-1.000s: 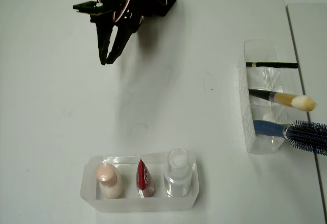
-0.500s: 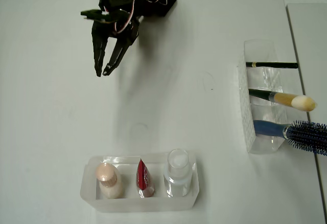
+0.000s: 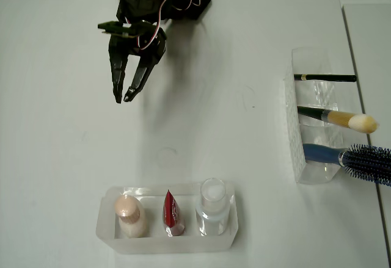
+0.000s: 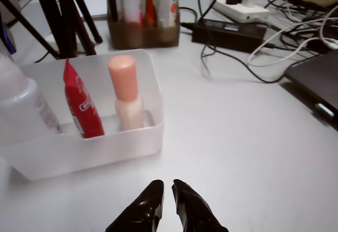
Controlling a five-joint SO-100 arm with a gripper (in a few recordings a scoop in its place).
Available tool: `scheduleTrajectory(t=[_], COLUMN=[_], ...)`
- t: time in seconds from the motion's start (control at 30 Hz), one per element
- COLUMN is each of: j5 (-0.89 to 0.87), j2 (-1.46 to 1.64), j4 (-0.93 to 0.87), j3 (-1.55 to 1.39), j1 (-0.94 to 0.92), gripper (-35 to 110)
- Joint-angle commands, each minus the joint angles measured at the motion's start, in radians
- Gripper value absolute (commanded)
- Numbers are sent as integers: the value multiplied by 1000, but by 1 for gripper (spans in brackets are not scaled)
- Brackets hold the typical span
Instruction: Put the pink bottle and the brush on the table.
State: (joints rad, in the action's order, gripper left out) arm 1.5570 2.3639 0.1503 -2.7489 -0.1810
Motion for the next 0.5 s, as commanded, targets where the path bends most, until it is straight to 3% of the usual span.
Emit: scheduleTrajectory(t=[0.0,0.27,0.47], j5=[20,23,23], j2=[-52,-204,-308], j4=[58,78,109], j3=[75,198,276], j1=[-3,5,5], gripper=[0,7,21])
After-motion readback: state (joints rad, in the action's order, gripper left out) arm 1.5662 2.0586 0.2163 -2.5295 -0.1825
